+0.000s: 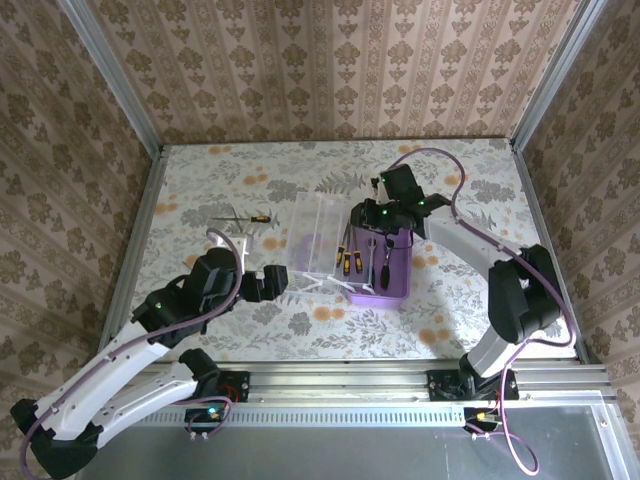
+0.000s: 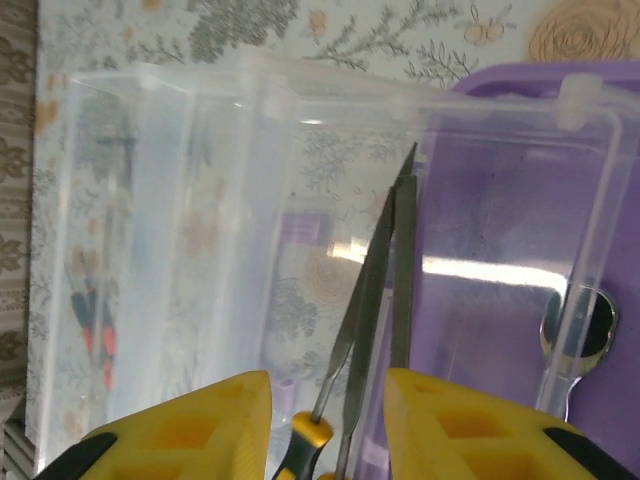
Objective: Pack the tool kit
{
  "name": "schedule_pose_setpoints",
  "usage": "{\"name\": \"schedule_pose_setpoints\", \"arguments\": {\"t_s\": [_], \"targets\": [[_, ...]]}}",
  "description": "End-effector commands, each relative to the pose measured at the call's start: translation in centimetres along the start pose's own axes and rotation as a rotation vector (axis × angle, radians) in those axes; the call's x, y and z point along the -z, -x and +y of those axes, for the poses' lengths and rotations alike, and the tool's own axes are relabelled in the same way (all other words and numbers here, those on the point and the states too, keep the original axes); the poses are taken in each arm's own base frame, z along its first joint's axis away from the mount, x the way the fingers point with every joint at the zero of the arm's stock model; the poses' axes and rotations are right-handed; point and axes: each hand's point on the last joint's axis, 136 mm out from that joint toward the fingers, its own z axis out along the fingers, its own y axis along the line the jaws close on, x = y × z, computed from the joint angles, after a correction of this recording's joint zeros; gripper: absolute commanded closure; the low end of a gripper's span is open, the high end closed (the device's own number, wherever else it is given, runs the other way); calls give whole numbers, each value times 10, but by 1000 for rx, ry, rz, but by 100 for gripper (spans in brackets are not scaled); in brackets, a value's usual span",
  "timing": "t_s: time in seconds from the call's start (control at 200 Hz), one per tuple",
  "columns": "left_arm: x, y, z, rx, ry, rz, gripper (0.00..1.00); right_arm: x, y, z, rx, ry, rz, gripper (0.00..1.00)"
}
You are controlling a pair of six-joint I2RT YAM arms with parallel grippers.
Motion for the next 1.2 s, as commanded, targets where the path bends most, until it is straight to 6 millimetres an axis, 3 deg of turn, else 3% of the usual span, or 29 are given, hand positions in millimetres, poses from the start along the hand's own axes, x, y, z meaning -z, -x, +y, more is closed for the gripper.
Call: {"name": "schedule_pose_setpoints", "arguments": {"t_s": [0.0,0.145,0.165,0.295,0.405,0.54,0.75,0.895,1.195], "targets": [[-8,-7,30,60,139,27,0,35,7,9,14,-3,-80,63],[-24,-11,70,152,293,91,0,55,-2,1,26,-22,-128,61],[-27,-11,75,167,308,100,0,66,0,5,33,-9,-155,61],[-57,-6,100,260,323,146,18,80,-13,-9,32,-37,-180,60],[-89,2,117,294,334,208,32,84,-22,-21,16,-51,-173,59],[-128,14,137,318,362,279,44,84,-33,-20,-29,23,-139,59],[-172,31,165,291,457,343,52,82,-45,-22,-41,57,-117,59],[-184,21,183,308,527,416,58,83,-49,-23,-39,68,-115,58],[-201,-1,193,348,558,439,62,82,-52,-28,-40,68,-112,58]]}}
